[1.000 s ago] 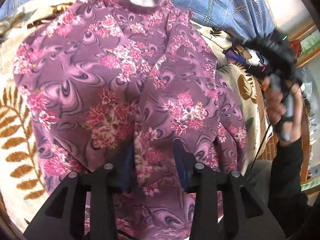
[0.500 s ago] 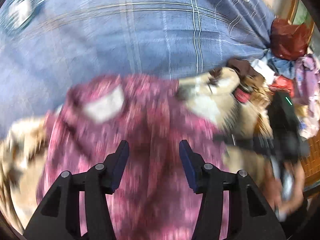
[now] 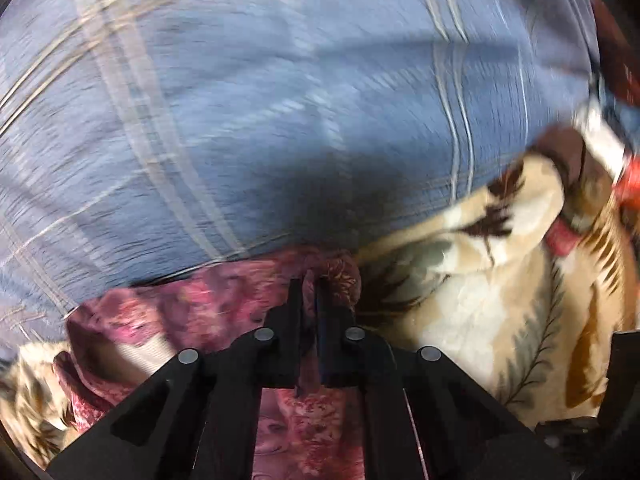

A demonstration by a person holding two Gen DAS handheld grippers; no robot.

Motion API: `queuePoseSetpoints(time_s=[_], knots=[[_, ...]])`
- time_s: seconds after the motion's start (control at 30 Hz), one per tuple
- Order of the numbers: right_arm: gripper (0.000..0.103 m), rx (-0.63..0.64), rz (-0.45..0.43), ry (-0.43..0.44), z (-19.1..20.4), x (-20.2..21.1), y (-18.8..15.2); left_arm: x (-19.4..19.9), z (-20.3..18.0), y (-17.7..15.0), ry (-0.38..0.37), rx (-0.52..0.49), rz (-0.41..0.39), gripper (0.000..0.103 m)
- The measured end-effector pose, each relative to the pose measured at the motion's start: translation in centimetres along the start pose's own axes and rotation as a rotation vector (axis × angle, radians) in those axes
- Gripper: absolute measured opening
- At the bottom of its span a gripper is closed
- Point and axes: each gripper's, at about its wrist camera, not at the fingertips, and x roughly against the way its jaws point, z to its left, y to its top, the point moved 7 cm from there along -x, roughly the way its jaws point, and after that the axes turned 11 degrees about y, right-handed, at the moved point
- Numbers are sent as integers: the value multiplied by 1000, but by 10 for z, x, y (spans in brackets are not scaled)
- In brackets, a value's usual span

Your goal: Fold small clothes

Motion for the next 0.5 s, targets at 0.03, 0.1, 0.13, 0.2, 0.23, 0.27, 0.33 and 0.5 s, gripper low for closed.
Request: queuePoseSetpoints(time_s=[0.03, 0.1, 0.13, 0.2, 0.23, 0.27, 0.33, 0.5], knots=[[3, -8, -6, 6, -2, 5, 0, 1, 9, -1, -20, 26, 4, 3], [3, -11, -10, -4, -2, 8, 1, -8, 38, -7, 30, 77, 20, 1], [3, 0, -10, -23, -2, 7, 1, -15, 51, -12, 66, 107, 49, 1], [6, 48, 36, -101, -3, -6, -3, -14, 69, -31, 11, 171, 114, 1], [10, 53, 53, -110, 0, -11, -4, 0, 72, -38, -44, 188, 93, 1], [10, 46, 58, -77, 9, -12, -8, 28, 74, -50, -102, 189, 35, 2], [33, 87, 42, 0, 32, -5, -13, 73, 77, -79, -157, 154, -31, 23], [65, 254, -18, -17, 68, 20, -34, 164, 110, -198, -204, 209, -114, 62]])
